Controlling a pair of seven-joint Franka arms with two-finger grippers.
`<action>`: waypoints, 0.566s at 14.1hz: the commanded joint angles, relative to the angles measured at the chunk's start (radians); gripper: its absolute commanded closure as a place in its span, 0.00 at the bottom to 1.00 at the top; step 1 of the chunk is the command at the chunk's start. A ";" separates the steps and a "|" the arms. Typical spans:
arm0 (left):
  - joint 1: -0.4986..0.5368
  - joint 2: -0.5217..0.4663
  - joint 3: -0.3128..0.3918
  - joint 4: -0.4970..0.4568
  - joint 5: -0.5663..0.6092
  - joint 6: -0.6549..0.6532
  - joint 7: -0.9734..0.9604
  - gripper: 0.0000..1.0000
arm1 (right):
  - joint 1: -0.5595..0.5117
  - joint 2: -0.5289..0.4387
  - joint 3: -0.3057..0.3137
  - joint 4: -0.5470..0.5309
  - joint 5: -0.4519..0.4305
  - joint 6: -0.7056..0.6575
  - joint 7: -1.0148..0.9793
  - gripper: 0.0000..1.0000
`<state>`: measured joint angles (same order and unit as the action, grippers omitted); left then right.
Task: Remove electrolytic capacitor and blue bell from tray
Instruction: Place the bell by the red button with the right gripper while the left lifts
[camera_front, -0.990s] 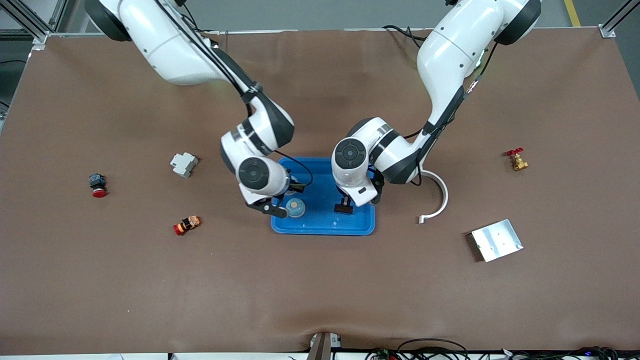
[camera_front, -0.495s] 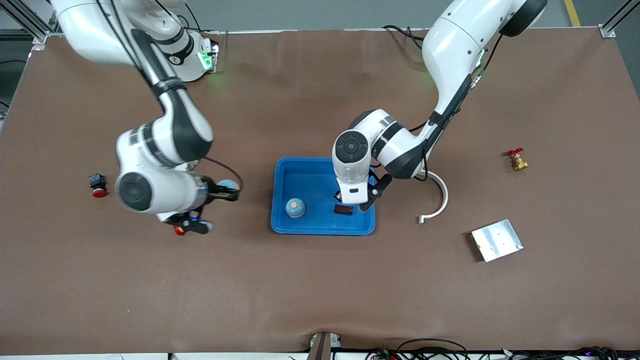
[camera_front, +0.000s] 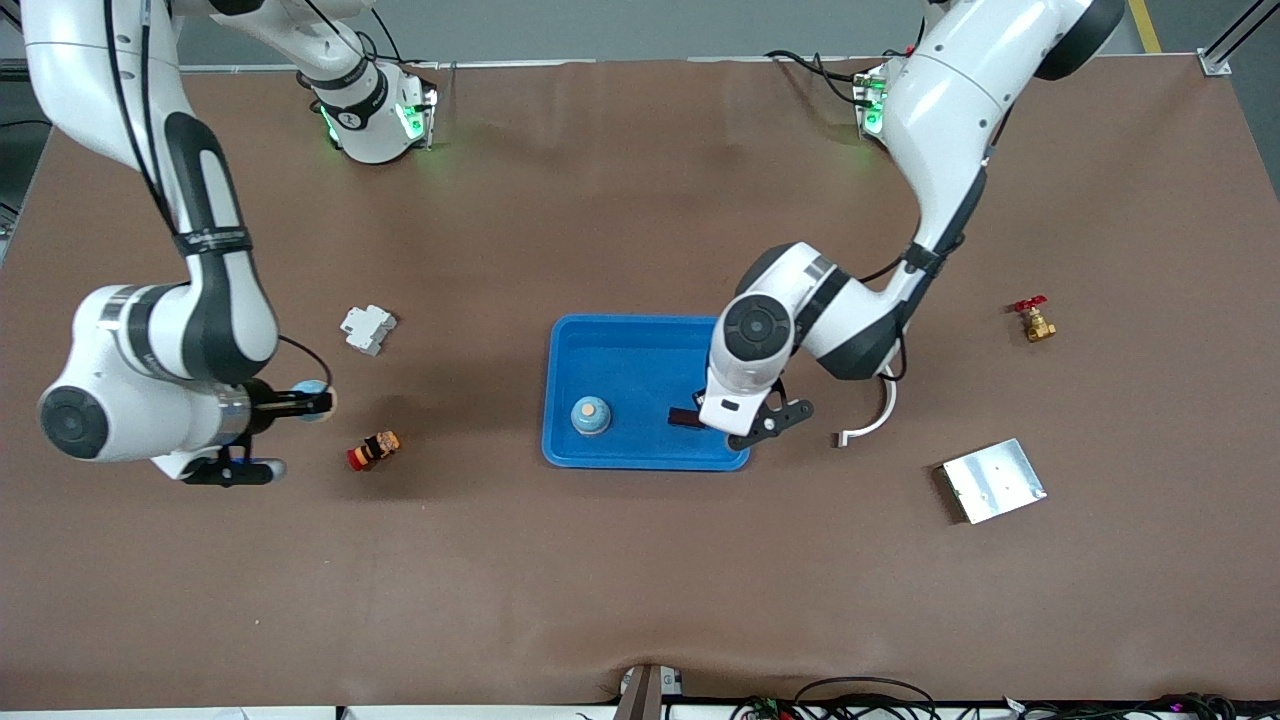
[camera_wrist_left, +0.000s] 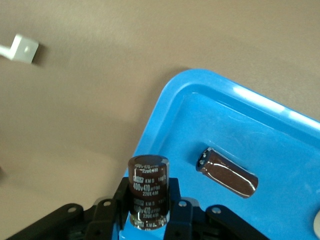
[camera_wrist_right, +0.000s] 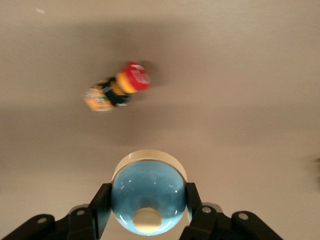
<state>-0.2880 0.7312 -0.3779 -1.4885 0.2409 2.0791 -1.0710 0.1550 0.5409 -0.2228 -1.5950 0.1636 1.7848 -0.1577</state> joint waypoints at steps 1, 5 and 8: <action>0.027 -0.061 -0.022 -0.071 0.008 0.009 0.161 1.00 | 0.003 -0.015 -0.065 -0.130 -0.015 0.108 -0.133 1.00; 0.099 -0.070 -0.027 -0.091 0.012 0.012 0.342 1.00 | -0.012 -0.016 -0.110 -0.220 -0.012 0.180 -0.181 1.00; 0.137 -0.111 -0.032 -0.140 0.009 0.012 0.356 1.00 | -0.025 -0.006 -0.154 -0.229 -0.004 0.191 -0.275 1.00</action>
<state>-0.1867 0.6873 -0.3925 -1.5489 0.2419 2.0791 -0.7274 0.1454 0.5497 -0.3626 -1.8073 0.1617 1.9656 -0.3819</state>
